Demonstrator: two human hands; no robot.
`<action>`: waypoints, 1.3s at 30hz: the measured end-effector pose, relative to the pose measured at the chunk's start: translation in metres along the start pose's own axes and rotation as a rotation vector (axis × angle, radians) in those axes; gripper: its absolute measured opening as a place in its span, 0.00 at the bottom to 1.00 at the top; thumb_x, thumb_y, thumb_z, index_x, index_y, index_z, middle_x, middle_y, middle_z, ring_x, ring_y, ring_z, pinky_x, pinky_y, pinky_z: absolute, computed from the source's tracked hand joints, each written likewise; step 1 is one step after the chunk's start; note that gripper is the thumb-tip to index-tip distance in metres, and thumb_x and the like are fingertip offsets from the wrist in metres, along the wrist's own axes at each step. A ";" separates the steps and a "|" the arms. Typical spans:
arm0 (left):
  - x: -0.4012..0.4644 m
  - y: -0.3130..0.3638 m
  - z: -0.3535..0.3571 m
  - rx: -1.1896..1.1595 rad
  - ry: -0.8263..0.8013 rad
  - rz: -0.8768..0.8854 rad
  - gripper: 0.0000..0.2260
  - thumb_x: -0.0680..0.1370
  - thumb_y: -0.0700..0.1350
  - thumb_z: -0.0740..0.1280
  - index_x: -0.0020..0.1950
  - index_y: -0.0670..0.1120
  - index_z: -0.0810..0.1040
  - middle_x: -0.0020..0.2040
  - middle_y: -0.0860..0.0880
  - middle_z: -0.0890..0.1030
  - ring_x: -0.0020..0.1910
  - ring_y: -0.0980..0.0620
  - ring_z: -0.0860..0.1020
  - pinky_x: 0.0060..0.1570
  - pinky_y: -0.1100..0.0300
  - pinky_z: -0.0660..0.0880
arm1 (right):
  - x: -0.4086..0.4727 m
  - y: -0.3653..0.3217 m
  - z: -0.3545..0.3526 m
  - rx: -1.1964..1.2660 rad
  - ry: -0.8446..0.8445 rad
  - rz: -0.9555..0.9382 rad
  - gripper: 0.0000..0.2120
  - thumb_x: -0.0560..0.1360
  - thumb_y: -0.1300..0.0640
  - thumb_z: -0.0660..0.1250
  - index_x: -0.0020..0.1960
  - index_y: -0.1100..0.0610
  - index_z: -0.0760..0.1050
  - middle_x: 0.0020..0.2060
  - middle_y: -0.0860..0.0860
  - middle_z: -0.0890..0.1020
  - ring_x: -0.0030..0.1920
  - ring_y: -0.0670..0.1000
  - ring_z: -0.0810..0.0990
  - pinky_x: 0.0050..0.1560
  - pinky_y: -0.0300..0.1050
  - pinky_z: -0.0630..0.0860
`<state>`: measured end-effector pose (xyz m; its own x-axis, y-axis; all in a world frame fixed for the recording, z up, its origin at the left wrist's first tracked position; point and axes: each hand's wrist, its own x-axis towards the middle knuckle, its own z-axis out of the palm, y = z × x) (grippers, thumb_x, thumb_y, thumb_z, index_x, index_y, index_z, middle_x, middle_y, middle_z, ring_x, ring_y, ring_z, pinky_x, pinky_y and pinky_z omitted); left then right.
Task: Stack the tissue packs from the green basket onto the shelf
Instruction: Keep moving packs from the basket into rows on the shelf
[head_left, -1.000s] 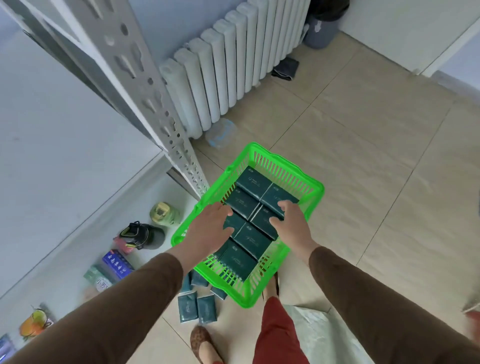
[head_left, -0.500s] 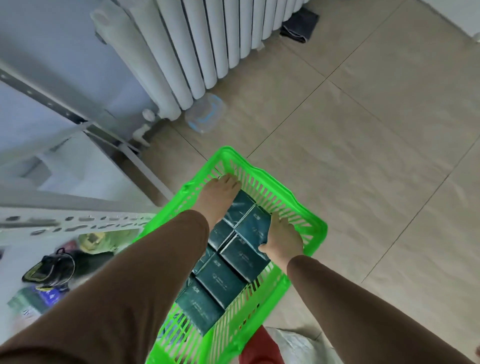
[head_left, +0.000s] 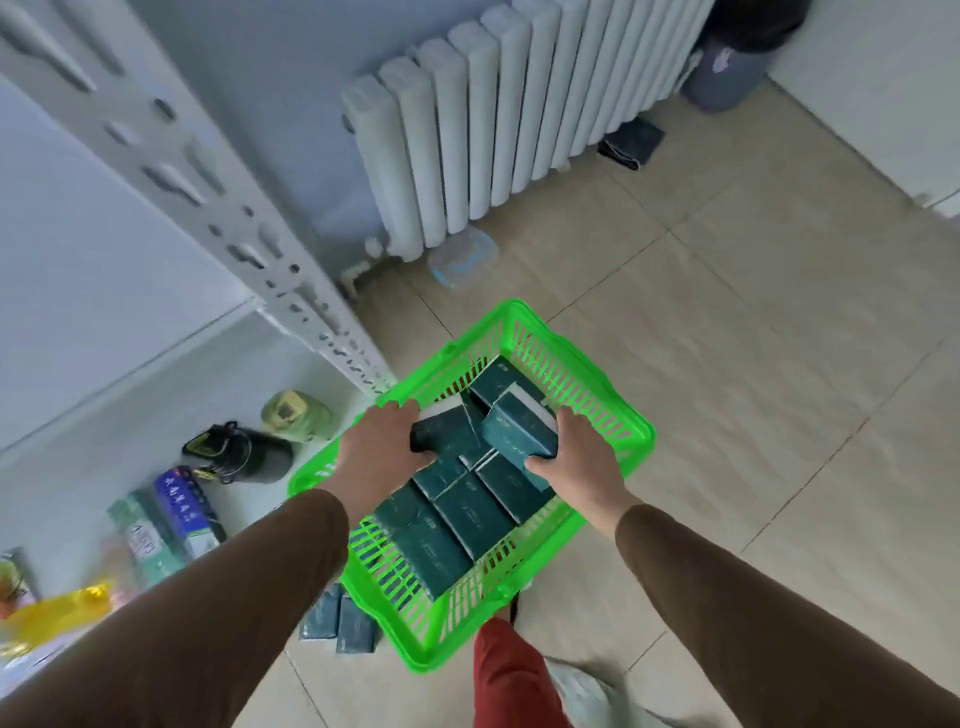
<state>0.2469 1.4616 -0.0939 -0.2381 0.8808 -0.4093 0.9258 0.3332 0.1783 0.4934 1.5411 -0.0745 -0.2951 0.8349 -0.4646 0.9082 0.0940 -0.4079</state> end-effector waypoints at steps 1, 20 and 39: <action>-0.028 -0.013 -0.013 -0.080 0.024 -0.031 0.21 0.68 0.62 0.71 0.48 0.52 0.66 0.49 0.48 0.76 0.53 0.42 0.76 0.40 0.53 0.70 | -0.018 -0.019 -0.005 0.014 0.008 -0.045 0.20 0.70 0.48 0.75 0.53 0.54 0.68 0.45 0.51 0.75 0.45 0.55 0.76 0.42 0.49 0.72; -0.556 -0.391 -0.199 -0.374 0.701 -0.447 0.16 0.68 0.52 0.74 0.49 0.50 0.70 0.42 0.52 0.74 0.42 0.48 0.73 0.35 0.56 0.68 | -0.364 -0.506 0.062 0.208 0.009 -0.870 0.22 0.68 0.51 0.77 0.55 0.44 0.67 0.49 0.44 0.79 0.45 0.44 0.80 0.39 0.41 0.73; -0.440 -0.727 -0.338 0.088 0.704 -0.455 0.19 0.71 0.52 0.74 0.58 0.51 0.74 0.51 0.52 0.79 0.55 0.46 0.70 0.52 0.52 0.67 | -0.216 -0.834 0.156 0.263 -0.002 -0.825 0.25 0.70 0.50 0.76 0.62 0.48 0.67 0.53 0.49 0.79 0.51 0.51 0.79 0.51 0.50 0.77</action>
<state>-0.4206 0.9462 0.2592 -0.6938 0.6809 0.2344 0.7079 0.7047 0.0482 -0.2467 1.1979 0.2434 -0.8306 0.5537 0.0588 0.3051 0.5408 -0.7838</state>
